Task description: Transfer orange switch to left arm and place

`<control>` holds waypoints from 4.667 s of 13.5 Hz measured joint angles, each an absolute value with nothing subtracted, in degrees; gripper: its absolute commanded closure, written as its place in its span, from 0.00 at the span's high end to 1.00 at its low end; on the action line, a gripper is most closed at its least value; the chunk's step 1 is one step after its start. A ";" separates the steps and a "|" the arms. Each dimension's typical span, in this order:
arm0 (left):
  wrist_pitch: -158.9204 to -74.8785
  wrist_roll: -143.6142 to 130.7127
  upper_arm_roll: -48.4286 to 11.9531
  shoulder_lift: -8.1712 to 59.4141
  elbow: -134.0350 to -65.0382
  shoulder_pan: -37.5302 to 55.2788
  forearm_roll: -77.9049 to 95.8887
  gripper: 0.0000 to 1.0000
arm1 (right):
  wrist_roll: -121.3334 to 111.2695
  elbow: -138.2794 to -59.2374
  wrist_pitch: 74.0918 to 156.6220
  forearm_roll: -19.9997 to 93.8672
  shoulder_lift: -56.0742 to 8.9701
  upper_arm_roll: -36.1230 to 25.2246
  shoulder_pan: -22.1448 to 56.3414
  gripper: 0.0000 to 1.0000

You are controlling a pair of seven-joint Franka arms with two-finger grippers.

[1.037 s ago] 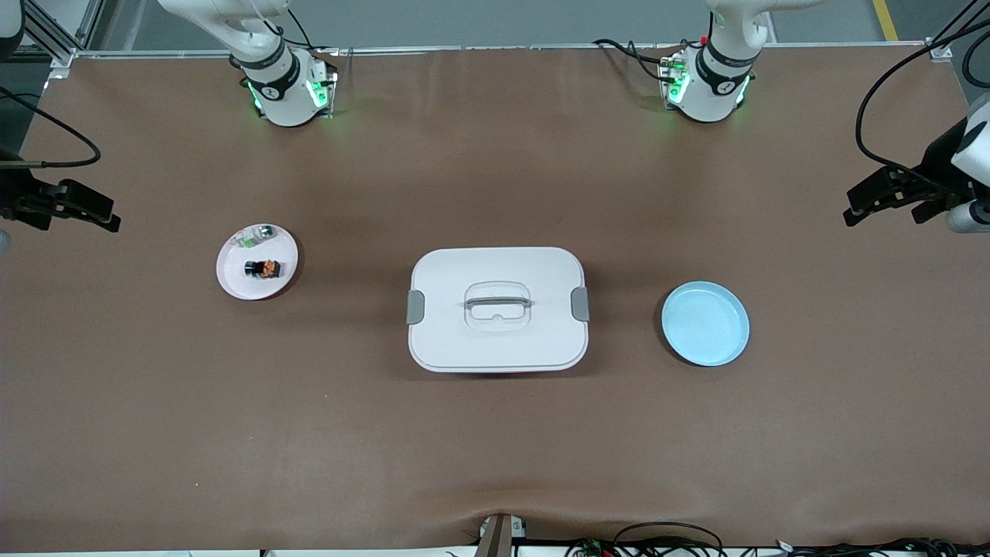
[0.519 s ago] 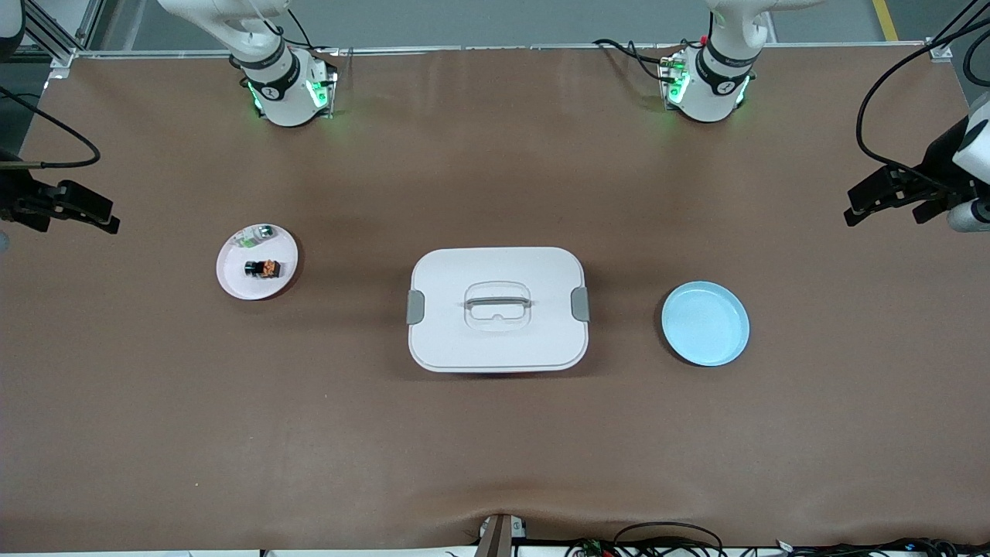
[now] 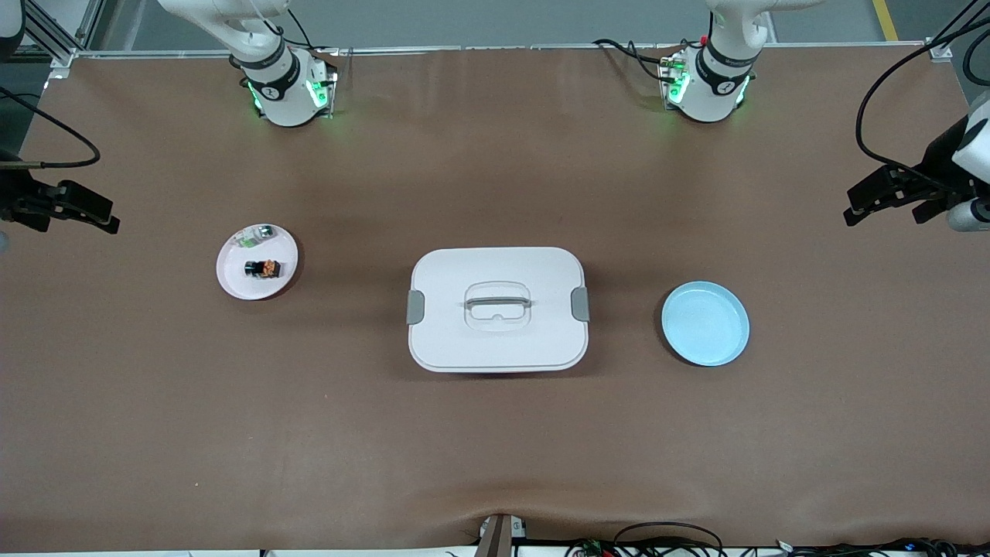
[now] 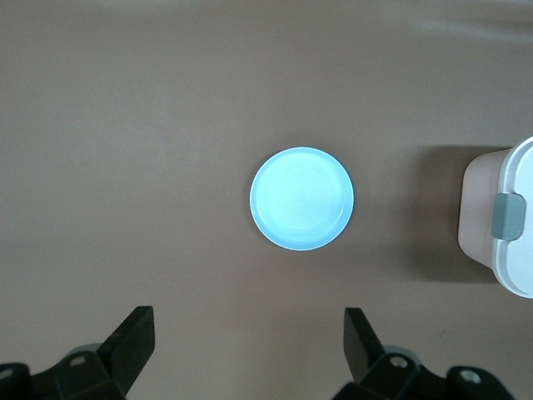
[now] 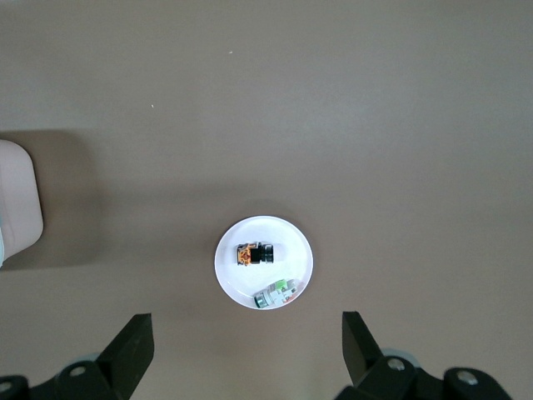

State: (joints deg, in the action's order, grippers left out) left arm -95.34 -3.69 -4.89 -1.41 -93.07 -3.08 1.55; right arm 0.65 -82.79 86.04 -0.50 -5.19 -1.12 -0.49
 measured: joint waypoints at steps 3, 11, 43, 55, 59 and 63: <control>-95.34 -3.68 -4.89 -1.41 -93.03 -3.08 1.55 1.00 | 0.65 -82.83 85.93 -0.50 -5.19 -1.13 -0.49 1.00; -95.34 -3.69 -4.89 -1.41 -92.98 -3.07 1.55 1.00 | 0.68 -86.82 85.13 -0.51 -5.56 -1.72 -0.86 1.00; -95.34 -3.63 -4.98 -1.41 -92.61 -3.00 1.55 1.00 | 0.75 -137.02 136.63 -2.10 -4.00 -1.82 0.60 1.00; -95.34 -3.62 -4.98 -1.41 -92.59 -3.00 1.55 1.00 | 3.17 -137.42 144.89 -2.10 -11.64 -1.38 0.77 1.00; -95.34 -3.62 -4.98 -1.41 -92.59 -3.00 1.55 1.00 | 3.18 -138.88 149.88 -2.10 -14.27 -1.36 1.01 1.00; -95.34 -3.62 -4.98 -1.40 -92.59 -3.00 1.55 1.00 | 3.23 -141.56 155.92 -2.10 -16.62 -1.31 1.78 1.00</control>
State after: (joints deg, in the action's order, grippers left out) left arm -95.34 -3.62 -4.98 -1.40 -92.59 -3.00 1.55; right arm 3.23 -141.56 155.92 -2.10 -16.62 -1.31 1.78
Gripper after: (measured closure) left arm 0.000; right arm 0.000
